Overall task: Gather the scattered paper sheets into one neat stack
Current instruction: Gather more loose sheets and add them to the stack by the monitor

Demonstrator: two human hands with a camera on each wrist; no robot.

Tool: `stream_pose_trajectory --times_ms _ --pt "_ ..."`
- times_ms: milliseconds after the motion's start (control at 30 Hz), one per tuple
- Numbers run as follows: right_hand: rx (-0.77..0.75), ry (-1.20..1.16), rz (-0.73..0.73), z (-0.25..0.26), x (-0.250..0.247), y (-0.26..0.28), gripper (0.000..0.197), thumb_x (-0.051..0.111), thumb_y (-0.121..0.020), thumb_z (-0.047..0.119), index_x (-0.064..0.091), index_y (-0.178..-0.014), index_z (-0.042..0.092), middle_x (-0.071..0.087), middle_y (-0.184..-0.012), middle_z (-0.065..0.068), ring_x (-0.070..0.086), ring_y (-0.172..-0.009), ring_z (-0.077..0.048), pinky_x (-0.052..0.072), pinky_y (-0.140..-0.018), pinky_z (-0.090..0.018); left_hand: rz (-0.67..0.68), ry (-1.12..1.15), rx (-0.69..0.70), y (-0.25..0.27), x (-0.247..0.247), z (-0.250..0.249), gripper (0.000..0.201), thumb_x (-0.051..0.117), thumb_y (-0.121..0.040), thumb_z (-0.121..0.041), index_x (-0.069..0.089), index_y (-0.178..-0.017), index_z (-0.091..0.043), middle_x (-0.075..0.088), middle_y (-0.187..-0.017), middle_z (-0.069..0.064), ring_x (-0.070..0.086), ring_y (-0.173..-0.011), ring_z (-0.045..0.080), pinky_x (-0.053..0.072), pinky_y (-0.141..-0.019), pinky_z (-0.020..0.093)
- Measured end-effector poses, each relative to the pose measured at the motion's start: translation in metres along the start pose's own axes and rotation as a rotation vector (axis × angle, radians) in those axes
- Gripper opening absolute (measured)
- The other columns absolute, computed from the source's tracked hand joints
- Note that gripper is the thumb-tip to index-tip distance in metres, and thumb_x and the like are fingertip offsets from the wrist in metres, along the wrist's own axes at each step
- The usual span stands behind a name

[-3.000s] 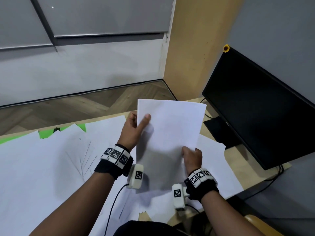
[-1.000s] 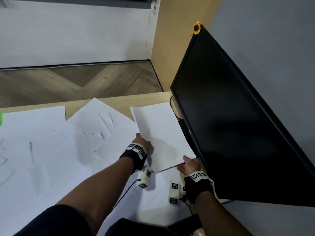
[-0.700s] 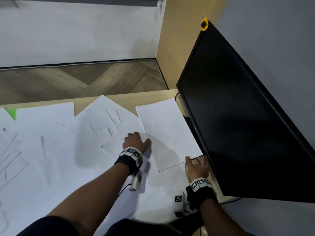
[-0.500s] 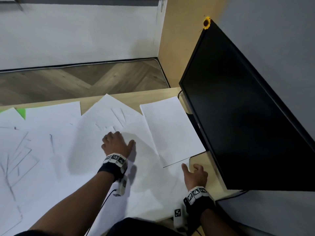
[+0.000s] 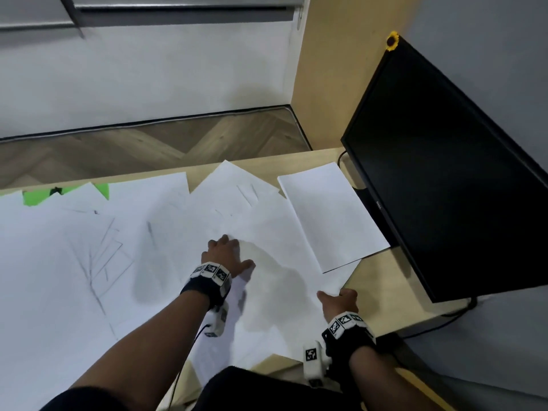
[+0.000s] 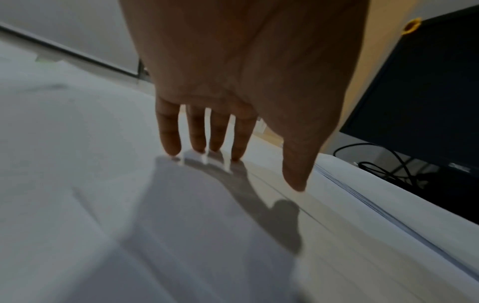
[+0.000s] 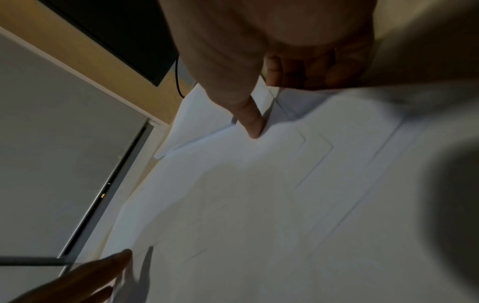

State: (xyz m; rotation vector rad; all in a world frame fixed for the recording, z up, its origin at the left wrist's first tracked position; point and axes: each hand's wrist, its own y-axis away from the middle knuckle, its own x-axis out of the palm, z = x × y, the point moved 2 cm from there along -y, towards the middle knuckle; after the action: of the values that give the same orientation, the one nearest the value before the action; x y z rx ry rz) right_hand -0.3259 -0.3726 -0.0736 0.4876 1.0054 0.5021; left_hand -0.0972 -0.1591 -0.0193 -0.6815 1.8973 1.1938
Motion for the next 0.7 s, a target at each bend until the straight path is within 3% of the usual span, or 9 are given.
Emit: stream_pose_trajectory --times_ms 167,333,467,533,600,667,700 --pt "0.047 0.029 0.057 -0.006 0.019 0.034 0.072 0.076 -0.074 0.037 0.044 -0.13 0.005 0.057 -0.128 -0.017 0.06 -0.11 -0.034 0.047 -0.093 -0.036 0.058 -0.073 0.059 0.019 -0.002 0.039 0.081 0.055 -0.081 -0.068 0.033 -0.149 -0.03 0.023 -0.159 -0.002 0.022 -0.142 0.027 0.035 -0.109 0.044" --pt "0.078 -0.011 0.12 -0.009 0.041 0.074 0.082 0.08 -0.076 0.031 0.039 -0.139 -0.001 0.053 -0.136 -0.02 0.056 -0.12 -0.032 0.045 -0.096 -0.034 0.034 -0.148 0.057 0.034 -0.007 0.074 0.073 0.052 -0.083 -0.068 0.039 -0.144 -0.03 0.026 -0.157 -0.003 0.027 -0.139 0.028 0.033 -0.106 0.044" --pt "0.036 -0.035 0.185 -0.018 0.072 0.093 0.088 0.08 -0.061 0.039 0.049 -0.135 0.004 0.06 -0.13 -0.014 0.061 -0.114 -0.028 0.049 -0.096 -0.036 -0.007 -0.163 0.019 0.042 -0.013 0.101 0.066 0.052 -0.084 -0.065 0.047 -0.138 -0.029 0.037 -0.15 0.0 0.032 -0.135 0.028 0.034 -0.103 0.042" --pt "-0.005 -0.016 0.211 -0.02 0.081 0.105 0.079 0.079 -0.056 0.04 0.059 -0.124 0.005 0.066 -0.12 -0.009 0.065 -0.105 -0.025 0.052 -0.089 -0.031 -0.029 -0.104 -0.042 0.043 -0.013 0.116 0.062 0.056 -0.081 -0.063 0.052 -0.131 -0.026 0.044 -0.139 0.002 0.037 -0.128 0.029 0.037 -0.099 0.041" --pt "-0.06 -0.052 0.256 -0.015 0.086 0.13 0.045 0.08 -0.069 0.027 0.068 -0.105 0.004 0.072 -0.097 -0.007 0.068 -0.081 -0.02 0.053 -0.068 -0.023 -0.057 -0.041 -0.124 0.044 -0.012 0.134 0.07 0.059 -0.077 -0.066 0.05 -0.127 -0.019 0.046 -0.132 0.006 0.04 -0.123 0.032 0.04 -0.096 0.043" --pt "-0.064 -0.163 0.315 -0.016 0.094 0.145 0.019 0.079 -0.075 0.011 0.069 -0.088 0.002 0.067 -0.07 -0.009 0.059 -0.053 -0.018 0.046 -0.048 -0.022 -0.106 0.011 -0.202 0.046 -0.009 0.151 0.08 0.062 -0.073 -0.07 0.045 -0.128 -0.014 0.047 -0.131 0.01 0.04 -0.122 0.034 0.04 -0.096 0.045" --pt "-0.042 -0.225 0.357 -0.016 0.098 0.153 0.018 0.08 -0.074 0.008 0.066 -0.083 0.001 0.061 -0.064 -0.011 0.052 -0.047 -0.018 0.043 -0.047 -0.025 -0.135 0.027 -0.231 0.047 -0.007 0.158 0.084 0.063 -0.071 -0.071 0.043 -0.128 -0.013 0.046 -0.132 0.01 0.041 -0.122 0.035 0.039 -0.096 0.045"
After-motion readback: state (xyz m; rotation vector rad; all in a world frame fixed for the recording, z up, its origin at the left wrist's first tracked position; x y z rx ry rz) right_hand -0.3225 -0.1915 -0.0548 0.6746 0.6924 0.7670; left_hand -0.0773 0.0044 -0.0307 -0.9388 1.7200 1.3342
